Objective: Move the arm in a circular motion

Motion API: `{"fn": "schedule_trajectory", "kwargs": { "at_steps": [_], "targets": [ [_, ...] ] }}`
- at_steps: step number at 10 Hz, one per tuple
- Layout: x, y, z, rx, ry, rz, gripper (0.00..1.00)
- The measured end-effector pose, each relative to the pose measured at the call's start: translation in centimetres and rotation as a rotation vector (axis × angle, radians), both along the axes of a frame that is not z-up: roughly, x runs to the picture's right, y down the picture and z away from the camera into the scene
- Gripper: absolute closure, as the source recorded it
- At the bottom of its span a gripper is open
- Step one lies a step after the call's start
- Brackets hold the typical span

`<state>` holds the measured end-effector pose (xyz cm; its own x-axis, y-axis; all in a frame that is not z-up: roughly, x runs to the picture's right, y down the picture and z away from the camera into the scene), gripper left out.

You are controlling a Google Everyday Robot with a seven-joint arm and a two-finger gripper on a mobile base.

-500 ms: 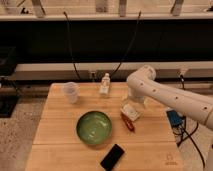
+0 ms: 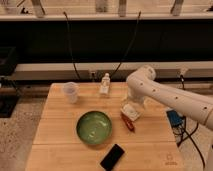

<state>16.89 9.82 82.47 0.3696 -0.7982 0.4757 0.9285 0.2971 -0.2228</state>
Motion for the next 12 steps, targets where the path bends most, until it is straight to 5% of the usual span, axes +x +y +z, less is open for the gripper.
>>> {"fn": "schedule_trajectory", "kwargs": {
  "at_steps": [12],
  "targets": [
    [-0.30, 0.63, -0.72, -0.035, -0.018, 0.005, 0.20]
  ]
}}
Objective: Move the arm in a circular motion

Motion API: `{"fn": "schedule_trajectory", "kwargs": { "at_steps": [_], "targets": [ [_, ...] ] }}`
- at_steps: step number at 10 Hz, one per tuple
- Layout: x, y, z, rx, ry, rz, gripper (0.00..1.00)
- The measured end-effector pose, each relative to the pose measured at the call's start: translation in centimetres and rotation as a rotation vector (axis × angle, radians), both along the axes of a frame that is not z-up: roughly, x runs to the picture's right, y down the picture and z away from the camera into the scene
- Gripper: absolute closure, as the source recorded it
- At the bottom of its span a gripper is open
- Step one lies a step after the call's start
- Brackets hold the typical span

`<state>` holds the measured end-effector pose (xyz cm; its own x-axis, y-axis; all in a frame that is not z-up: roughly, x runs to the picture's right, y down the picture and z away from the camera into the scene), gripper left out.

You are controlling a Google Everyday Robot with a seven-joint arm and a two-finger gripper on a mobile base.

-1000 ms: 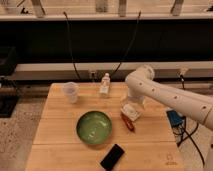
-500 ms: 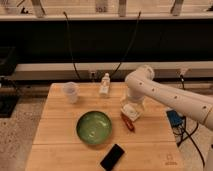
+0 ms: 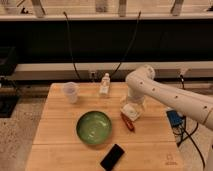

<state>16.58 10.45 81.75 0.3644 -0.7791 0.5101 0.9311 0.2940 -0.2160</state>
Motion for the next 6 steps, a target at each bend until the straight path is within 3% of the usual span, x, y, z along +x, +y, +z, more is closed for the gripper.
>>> {"fn": "schedule_trajectory", "kwargs": {
  "at_steps": [6],
  "targets": [
    [0.06, 0.02, -0.51, -0.012, -0.015, 0.007, 0.20]
  ]
}}
